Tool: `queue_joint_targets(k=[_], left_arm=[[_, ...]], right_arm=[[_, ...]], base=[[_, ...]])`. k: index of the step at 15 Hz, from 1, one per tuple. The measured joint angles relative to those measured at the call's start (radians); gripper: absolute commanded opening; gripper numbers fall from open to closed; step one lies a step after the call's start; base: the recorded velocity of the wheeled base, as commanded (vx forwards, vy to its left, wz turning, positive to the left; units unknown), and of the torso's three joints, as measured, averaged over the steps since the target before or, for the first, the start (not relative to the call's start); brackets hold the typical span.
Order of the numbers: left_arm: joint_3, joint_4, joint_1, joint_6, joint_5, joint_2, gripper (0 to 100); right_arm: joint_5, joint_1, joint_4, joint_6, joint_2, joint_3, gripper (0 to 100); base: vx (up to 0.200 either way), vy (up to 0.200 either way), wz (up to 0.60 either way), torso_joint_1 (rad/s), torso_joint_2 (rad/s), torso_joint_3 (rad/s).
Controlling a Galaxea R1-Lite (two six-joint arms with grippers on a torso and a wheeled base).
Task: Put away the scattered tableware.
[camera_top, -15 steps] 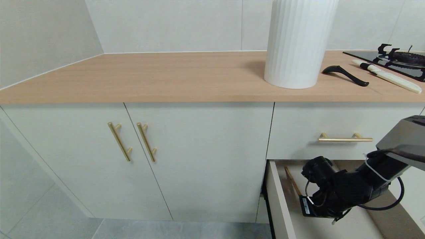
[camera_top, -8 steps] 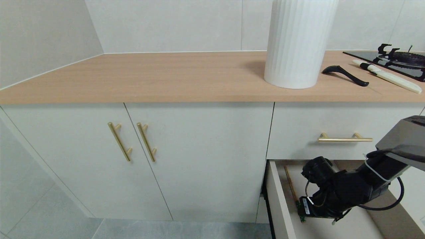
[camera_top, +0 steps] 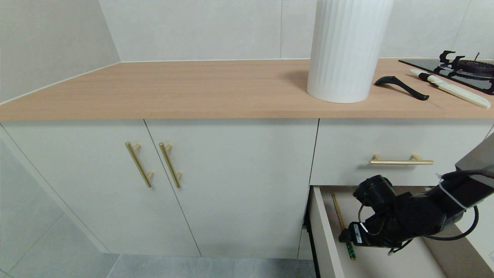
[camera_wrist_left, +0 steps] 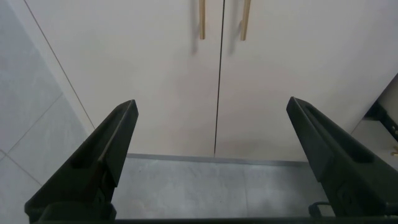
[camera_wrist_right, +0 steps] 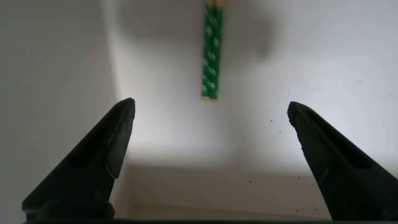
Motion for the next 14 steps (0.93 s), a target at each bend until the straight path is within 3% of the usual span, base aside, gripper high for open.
queue_joint_targets(k=[3,8,10,14], left_arm=[[0.000,0.000,0.000,0.000,0.000,0.000,100],[0.000,0.000,0.000,0.000,0.000,0.000,100],[0.000,0.000,0.000,0.000,0.000,0.000,100],[0.000,0.000,0.000,0.000,0.000,0.000,100]], right_arm=[[0.003,-0.021,0.053,-0.004,-0.154,-0.001,100],[0.012,-0.140,0.301,-0.015,-0.456,-0.116,100],[0.013,-0.174,0.379,-0.050,-0.573,-0.156,100],[0.014,-0.229,0.404,-0.204,-0.740,-0.144,100]], base=[[0.000,0.000,0.00,0.000,0.00,0.000],[0.000,0.000,0.00,0.000,0.00,0.000],[0.000,0.000,0.00,0.000,0.00,0.000],[0.000,0.000,0.00,0.000,0.00,0.000]])
